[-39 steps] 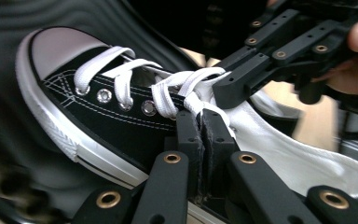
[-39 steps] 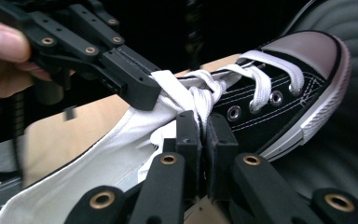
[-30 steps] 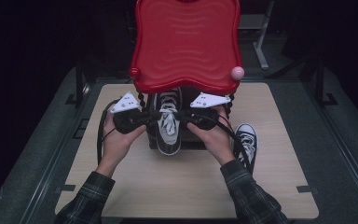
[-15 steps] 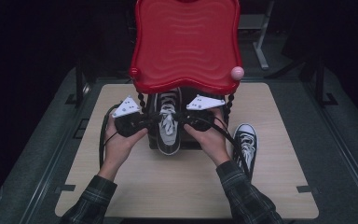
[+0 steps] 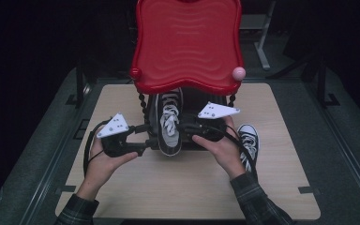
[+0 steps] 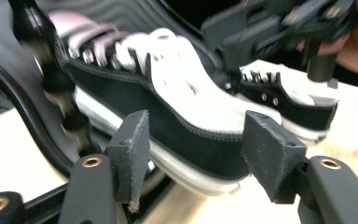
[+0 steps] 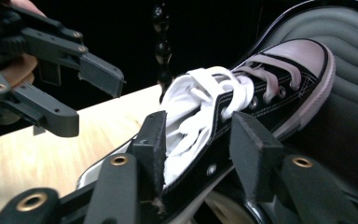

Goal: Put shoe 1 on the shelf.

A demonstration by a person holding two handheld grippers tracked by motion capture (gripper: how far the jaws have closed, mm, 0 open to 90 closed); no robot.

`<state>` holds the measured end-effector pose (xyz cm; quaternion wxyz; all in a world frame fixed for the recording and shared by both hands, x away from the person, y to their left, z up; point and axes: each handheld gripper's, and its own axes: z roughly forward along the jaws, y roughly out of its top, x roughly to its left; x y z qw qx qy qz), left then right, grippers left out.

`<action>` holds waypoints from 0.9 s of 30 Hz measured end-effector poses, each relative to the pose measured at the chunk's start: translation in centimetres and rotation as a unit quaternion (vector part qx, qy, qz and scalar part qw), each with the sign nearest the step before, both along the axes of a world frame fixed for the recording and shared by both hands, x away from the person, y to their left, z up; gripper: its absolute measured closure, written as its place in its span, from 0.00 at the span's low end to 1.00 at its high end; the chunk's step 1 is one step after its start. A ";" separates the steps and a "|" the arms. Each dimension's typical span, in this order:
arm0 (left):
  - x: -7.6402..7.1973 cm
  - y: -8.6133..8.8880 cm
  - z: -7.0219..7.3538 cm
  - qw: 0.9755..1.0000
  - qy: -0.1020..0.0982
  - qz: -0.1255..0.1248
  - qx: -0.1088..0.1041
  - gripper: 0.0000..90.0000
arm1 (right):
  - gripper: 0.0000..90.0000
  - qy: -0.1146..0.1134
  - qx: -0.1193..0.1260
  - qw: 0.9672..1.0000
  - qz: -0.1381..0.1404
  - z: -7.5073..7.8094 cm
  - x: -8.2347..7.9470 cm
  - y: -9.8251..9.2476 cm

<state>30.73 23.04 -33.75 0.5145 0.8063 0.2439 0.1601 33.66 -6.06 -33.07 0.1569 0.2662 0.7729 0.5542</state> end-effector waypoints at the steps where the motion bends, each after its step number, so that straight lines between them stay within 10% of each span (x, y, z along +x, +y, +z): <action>1: -0.1 0.0 -0.3 1.000 0.001 -0.002 0.004 0.45 | 0.61 0.001 -0.002 1.000 0.000 0.0 -0.3 -0.3; 12: -0.7 -0.5 -4.2 0.999 0.016 -0.007 0.044 0.45 | 0.57 0.035 -0.028 0.999 0.004 -4.3 -2.3 -1.6; 27: -0.2 -2.4 -6.1 0.997 0.003 -0.012 0.082 0.45 | 0.56 0.052 -0.081 0.995 0.030 -8.2 -2.5 1.0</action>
